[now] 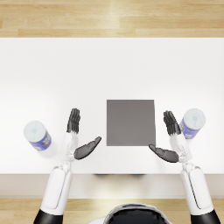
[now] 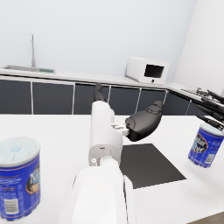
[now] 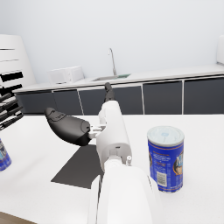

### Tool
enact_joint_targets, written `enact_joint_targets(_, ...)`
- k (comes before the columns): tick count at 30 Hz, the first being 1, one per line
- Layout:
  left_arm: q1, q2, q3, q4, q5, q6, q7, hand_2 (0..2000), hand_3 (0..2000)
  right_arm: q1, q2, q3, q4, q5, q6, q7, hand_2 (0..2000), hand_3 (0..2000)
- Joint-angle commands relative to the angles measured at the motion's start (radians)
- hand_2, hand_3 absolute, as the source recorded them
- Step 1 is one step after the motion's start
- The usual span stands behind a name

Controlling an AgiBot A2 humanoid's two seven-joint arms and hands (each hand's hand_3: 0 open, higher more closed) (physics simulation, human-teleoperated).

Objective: Pick up the blue can on the left and place it in the middle, then pick up the blue can on the right and place it on top of the can in the middle

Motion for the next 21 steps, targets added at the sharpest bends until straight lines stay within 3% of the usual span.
enact_joint_targets(1, 0.000, 0.000, 0.000, 0.000, 0.000, 0.000, 0.000, 0, 0, 0.000, 0.000, 0.000, 0.000, 0.000, 0.000, 0.000, 0, 0)
enact_joint_targets(18, 0.002, 0.001, 0.030, 0.016, 0.000, 0.000, 0.000, 0, 0, 0.002, -0.001, 0.030, -0.016, 0.000, 0.000, 0.000, 0, 0)
enact_joint_targets(21, -0.026, -0.003, -0.049, -0.061, 0.000, -0.064, -0.064, 0, 0, 0.011, -0.016, -0.028, 0.061, 0.000, -0.063, 0.064, 0, 0)
